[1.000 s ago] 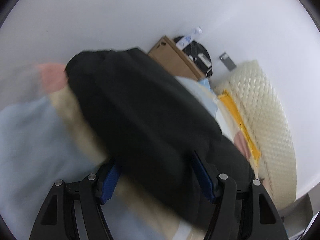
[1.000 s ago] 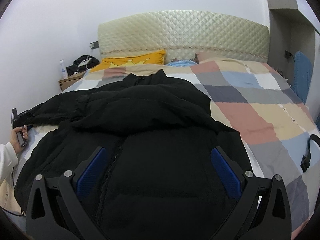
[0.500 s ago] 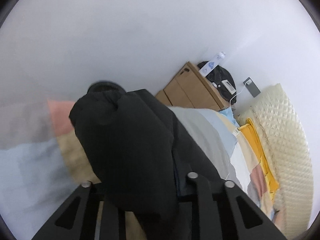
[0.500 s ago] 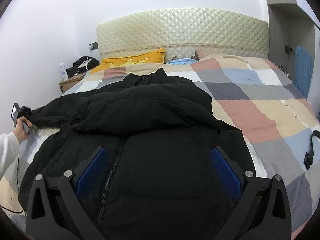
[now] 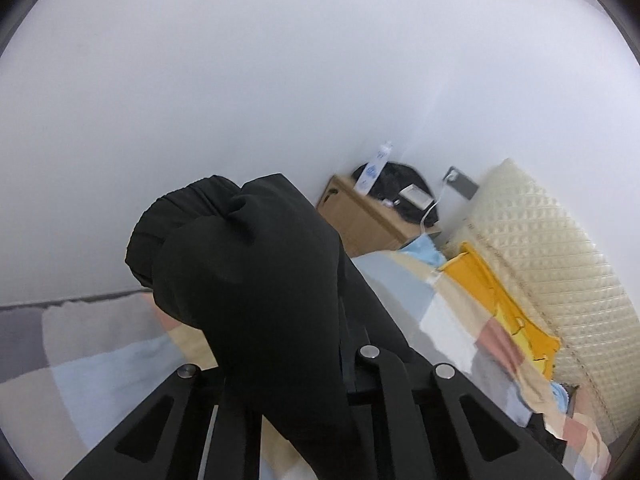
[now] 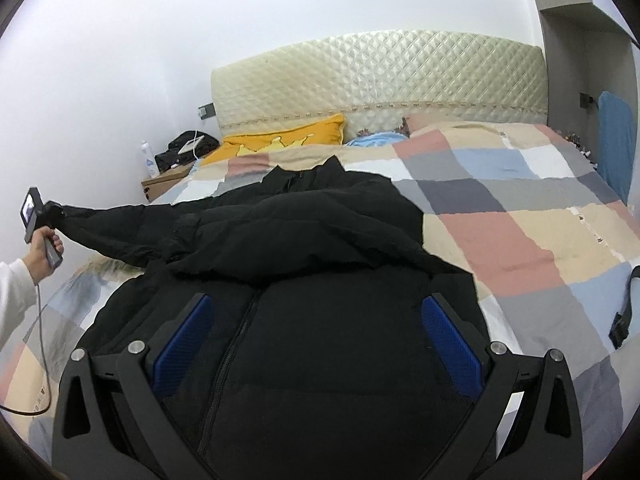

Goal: Fold large clothes
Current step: 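Lift the sleeve cuff up with the left gripper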

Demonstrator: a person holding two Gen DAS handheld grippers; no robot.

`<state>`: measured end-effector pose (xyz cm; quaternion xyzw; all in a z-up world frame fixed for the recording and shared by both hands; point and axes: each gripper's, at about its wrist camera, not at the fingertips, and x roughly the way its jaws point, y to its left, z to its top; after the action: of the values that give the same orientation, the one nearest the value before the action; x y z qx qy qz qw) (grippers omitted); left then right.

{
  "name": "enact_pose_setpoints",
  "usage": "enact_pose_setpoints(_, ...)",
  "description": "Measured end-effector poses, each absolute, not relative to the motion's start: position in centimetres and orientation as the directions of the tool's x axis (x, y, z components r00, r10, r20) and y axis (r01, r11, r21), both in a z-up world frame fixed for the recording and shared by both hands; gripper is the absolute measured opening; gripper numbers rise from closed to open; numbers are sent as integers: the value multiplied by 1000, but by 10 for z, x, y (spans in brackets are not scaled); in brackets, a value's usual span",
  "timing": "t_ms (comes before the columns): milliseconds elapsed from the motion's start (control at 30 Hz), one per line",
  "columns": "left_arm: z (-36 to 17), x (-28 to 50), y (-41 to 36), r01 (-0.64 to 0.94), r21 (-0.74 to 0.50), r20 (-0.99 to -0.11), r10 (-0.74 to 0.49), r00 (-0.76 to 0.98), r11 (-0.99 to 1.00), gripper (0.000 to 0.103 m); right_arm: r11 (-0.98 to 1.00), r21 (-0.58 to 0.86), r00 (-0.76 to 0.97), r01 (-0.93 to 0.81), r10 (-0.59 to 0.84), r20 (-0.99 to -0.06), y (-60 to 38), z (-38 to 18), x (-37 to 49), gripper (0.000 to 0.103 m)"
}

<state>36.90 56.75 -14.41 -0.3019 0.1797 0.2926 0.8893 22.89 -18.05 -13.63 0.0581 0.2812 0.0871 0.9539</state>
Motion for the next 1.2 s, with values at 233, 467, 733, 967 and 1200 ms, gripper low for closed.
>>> enact_pose_setpoints(233, -79, 352, 519, -576, -427, -441, 396, 806, 697, 11, 978, 152, 855, -144, 201, -479, -197, -124, 212, 103)
enact_pose_setpoints(467, 0, 340, 449, -435, -400, -316, 325, 891, 807, 11, 980, 98, 875, -173, 198, -442, -204, -114, 203, 103)
enact_pose_setpoints(733, 65, 331, 365, -327, -341, -251, 249, 935, 881, 11, 974, 115, 874, -197, 228, -429, -222, -115, 196, 103)
enact_pose_setpoints(967, 79, 327, 284, -220, -348, -224, 147, 963, 911, 11, 966, 175, 871, -191, 249, -425, -252, -116, 183, 103)
enact_pose_setpoints(1200, 96, 329, 197, -68, -355, -235, -19, 972, 933, 11, 969, 179, 901, -171, 228, -370, -266, -103, 168, 103)
